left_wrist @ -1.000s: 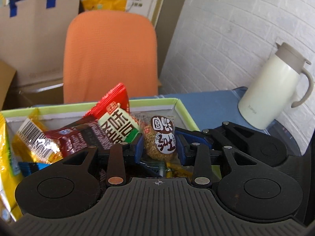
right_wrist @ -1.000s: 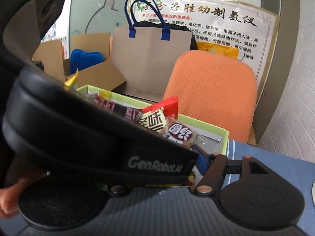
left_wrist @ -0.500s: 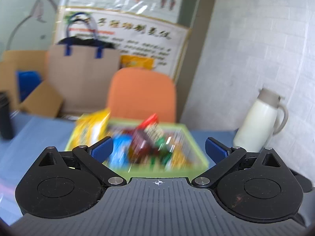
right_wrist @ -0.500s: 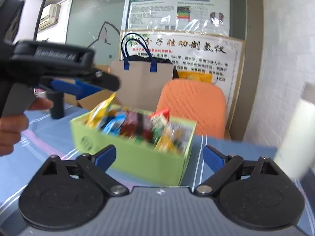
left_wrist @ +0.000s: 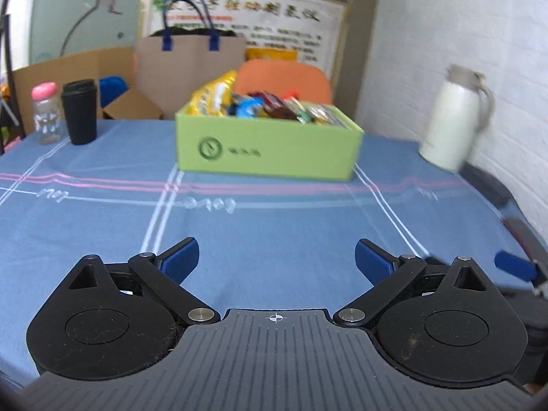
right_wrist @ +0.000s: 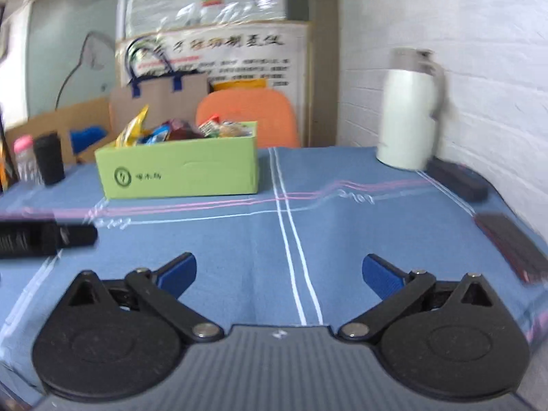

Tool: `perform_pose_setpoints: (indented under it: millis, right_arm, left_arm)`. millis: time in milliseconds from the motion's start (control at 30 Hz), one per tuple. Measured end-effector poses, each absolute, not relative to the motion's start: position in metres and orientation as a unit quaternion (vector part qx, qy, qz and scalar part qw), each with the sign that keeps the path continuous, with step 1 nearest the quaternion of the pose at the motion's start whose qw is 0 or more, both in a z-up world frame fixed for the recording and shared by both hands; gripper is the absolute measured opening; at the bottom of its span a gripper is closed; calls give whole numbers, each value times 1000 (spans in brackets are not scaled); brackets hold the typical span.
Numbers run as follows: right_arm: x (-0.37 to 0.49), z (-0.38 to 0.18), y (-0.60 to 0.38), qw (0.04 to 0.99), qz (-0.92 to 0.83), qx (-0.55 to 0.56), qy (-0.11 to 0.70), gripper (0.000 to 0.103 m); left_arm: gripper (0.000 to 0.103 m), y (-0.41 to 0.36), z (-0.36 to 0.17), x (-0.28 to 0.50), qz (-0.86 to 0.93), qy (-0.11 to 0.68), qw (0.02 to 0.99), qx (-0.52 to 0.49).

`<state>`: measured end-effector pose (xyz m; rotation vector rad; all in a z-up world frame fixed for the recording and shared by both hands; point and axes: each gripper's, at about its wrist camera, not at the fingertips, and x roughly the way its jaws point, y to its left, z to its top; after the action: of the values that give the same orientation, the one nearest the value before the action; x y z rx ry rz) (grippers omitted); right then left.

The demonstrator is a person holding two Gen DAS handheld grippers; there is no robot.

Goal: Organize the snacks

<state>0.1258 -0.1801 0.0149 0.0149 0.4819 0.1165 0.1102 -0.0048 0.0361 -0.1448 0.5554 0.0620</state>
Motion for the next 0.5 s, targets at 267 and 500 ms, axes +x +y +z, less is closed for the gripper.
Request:
perform_pose_setpoints:
  millis: [267, 500]
  right_arm:
    - [75, 18, -193, 972, -4, 28, 235, 103]
    - [46, 23, -199, 973, -2, 12, 232, 103]
  left_arm:
    - [90, -25, 26, 72, 39, 269, 960, -64]
    - [90, -33, 31, 39, 48, 259, 963, -59]
